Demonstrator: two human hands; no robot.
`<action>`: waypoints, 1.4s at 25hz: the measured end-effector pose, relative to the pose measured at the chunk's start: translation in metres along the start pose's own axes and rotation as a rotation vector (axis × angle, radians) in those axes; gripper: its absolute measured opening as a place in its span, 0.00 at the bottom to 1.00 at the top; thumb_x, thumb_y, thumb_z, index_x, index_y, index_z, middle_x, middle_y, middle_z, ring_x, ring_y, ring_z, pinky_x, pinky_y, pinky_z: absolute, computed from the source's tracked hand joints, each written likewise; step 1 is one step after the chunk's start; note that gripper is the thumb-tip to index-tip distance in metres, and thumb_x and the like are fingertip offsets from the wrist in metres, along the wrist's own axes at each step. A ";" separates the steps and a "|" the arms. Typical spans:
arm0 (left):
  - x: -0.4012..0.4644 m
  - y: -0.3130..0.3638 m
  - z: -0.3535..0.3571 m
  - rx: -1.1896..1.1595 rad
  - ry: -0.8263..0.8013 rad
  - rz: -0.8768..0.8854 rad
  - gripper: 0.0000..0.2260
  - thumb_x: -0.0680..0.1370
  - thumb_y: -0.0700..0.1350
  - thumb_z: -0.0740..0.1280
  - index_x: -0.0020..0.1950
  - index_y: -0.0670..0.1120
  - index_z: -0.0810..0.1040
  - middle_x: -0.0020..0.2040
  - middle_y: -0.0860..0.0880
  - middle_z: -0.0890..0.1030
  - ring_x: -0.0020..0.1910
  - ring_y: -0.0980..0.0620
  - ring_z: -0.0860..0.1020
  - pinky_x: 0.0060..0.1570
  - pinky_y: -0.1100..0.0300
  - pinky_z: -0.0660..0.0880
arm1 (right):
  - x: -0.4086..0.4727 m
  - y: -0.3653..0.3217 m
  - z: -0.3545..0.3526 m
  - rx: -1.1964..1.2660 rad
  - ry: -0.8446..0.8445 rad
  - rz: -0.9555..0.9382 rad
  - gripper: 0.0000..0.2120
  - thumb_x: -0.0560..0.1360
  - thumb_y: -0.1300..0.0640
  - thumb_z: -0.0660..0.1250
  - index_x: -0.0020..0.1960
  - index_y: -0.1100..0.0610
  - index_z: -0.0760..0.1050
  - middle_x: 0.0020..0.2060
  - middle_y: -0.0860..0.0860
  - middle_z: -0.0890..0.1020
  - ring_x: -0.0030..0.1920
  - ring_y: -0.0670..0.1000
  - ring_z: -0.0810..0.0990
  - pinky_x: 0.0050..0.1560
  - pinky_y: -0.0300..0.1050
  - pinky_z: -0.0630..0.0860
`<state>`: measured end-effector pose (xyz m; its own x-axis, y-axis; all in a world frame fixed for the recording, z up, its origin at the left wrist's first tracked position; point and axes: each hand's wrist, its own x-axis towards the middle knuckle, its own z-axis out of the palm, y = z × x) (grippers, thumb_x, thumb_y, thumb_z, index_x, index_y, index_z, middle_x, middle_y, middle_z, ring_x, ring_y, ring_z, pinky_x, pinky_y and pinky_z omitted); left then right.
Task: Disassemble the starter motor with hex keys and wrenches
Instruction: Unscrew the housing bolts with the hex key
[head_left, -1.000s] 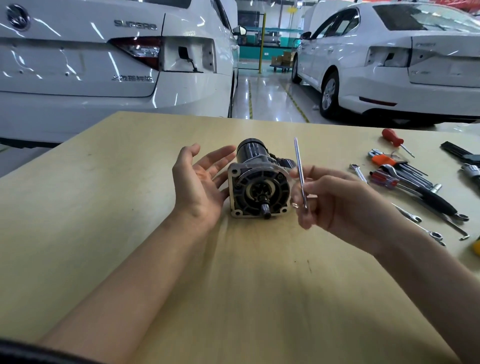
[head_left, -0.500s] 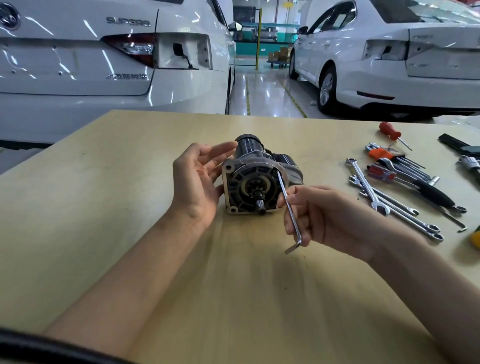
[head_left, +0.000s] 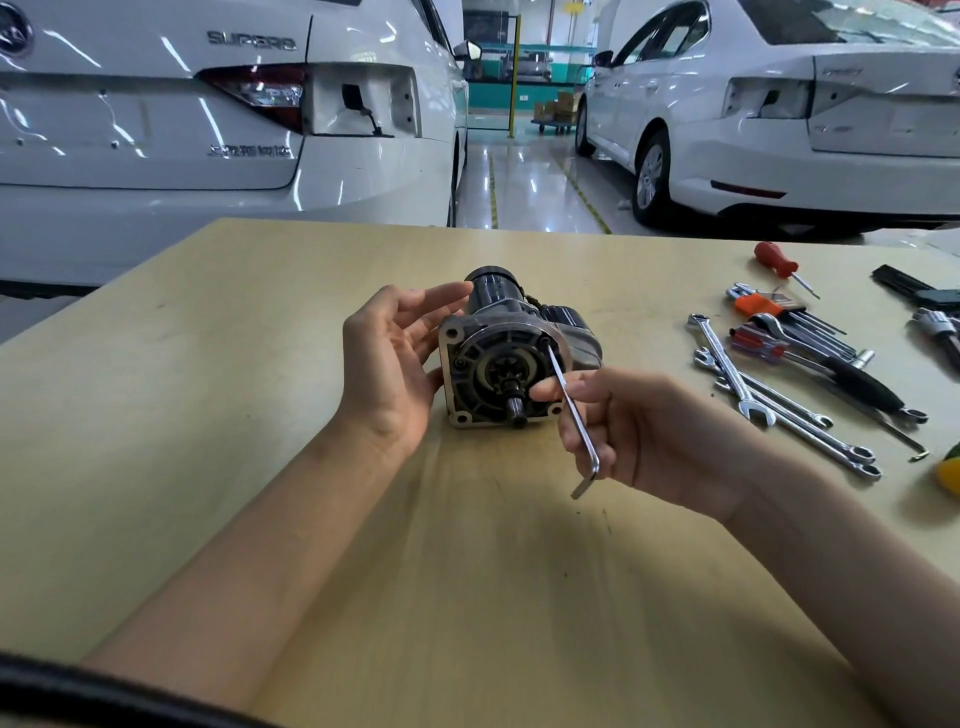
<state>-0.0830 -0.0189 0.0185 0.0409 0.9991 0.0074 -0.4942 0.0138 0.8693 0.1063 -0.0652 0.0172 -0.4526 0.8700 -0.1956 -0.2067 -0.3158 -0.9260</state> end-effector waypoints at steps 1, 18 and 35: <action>0.000 0.000 0.000 -0.002 0.000 -0.001 0.15 0.76 0.45 0.55 0.49 0.42 0.81 0.50 0.45 0.82 0.51 0.50 0.76 0.44 0.57 0.71 | 0.000 0.000 0.000 0.038 -0.005 0.007 0.07 0.65 0.59 0.69 0.40 0.58 0.84 0.28 0.55 0.80 0.21 0.46 0.73 0.26 0.37 0.73; -0.002 0.000 0.001 0.009 -0.002 -0.014 0.16 0.76 0.45 0.55 0.49 0.42 0.82 0.47 0.47 0.83 0.47 0.52 0.77 0.45 0.57 0.71 | 0.001 0.003 0.003 0.081 -0.015 0.071 0.10 0.70 0.55 0.70 0.37 0.58 0.72 0.26 0.51 0.78 0.18 0.42 0.66 0.18 0.32 0.66; -0.003 0.000 0.001 0.033 -0.012 -0.004 0.16 0.76 0.45 0.55 0.47 0.43 0.82 0.47 0.46 0.82 0.48 0.50 0.76 0.46 0.56 0.71 | 0.000 0.000 0.004 0.200 -0.028 0.021 0.07 0.66 0.63 0.69 0.42 0.61 0.84 0.33 0.56 0.82 0.24 0.45 0.76 0.24 0.35 0.74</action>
<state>-0.0821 -0.0219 0.0188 0.0532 0.9985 0.0095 -0.4648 0.0163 0.8853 0.1028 -0.0666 0.0182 -0.4818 0.8526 -0.2023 -0.3637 -0.4046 -0.8391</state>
